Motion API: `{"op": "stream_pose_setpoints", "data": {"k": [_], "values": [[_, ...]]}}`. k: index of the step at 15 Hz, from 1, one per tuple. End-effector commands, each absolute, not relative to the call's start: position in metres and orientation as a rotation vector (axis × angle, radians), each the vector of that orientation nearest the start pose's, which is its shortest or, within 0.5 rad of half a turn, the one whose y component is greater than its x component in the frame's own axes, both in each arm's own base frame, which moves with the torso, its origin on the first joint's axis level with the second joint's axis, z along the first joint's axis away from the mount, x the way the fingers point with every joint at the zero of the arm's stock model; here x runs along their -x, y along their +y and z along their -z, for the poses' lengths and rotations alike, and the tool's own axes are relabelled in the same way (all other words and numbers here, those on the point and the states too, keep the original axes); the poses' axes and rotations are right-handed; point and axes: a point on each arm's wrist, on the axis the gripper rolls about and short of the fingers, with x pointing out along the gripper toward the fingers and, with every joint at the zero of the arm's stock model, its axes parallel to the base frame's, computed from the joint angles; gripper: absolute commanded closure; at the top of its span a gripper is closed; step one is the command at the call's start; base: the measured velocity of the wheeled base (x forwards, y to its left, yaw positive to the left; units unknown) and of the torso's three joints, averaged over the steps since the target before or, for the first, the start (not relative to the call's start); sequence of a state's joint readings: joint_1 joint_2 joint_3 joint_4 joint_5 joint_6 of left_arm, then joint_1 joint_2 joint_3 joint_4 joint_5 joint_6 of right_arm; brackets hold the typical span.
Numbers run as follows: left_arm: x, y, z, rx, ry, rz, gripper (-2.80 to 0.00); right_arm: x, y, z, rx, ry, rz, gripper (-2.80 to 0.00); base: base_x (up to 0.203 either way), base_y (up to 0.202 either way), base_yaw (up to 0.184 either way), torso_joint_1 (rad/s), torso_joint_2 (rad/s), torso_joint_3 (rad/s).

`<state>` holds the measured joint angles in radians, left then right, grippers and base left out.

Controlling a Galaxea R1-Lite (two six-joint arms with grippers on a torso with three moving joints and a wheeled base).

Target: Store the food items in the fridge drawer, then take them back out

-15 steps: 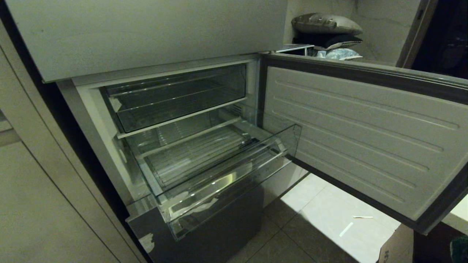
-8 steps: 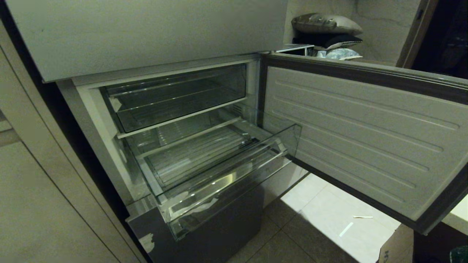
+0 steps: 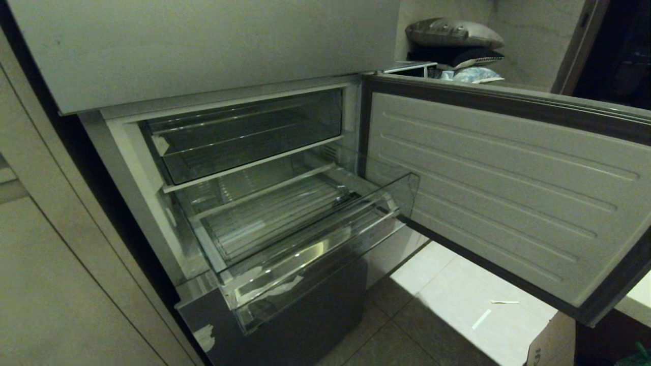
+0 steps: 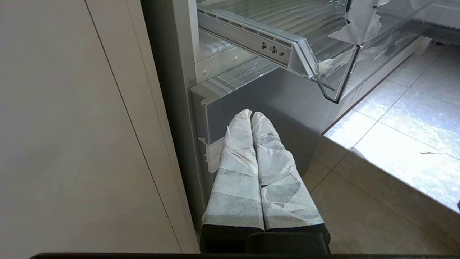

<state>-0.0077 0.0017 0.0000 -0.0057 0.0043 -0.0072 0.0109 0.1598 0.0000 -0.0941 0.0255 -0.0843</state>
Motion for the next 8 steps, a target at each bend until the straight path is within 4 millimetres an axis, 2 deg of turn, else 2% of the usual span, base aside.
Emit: {"op": "stream_pose_setpoints", "data": {"k": [1,8], "values": [[0.0227,0.0003,-0.0761,0.008,-0.005,0.003,0.0,0.0203,0.0002,-0.0772,0.086,-0.051,-0.02,0.0,0.0,0.0,0.0,0.0,0.0,0.0],[0.0227,0.0003,-0.0761,0.008,-0.005,0.003,0.0,0.0208,0.0,-0.076,0.055,-0.055,-0.003,0.0,0.0,0.0,0.0,0.0,0.0,0.0]]}}
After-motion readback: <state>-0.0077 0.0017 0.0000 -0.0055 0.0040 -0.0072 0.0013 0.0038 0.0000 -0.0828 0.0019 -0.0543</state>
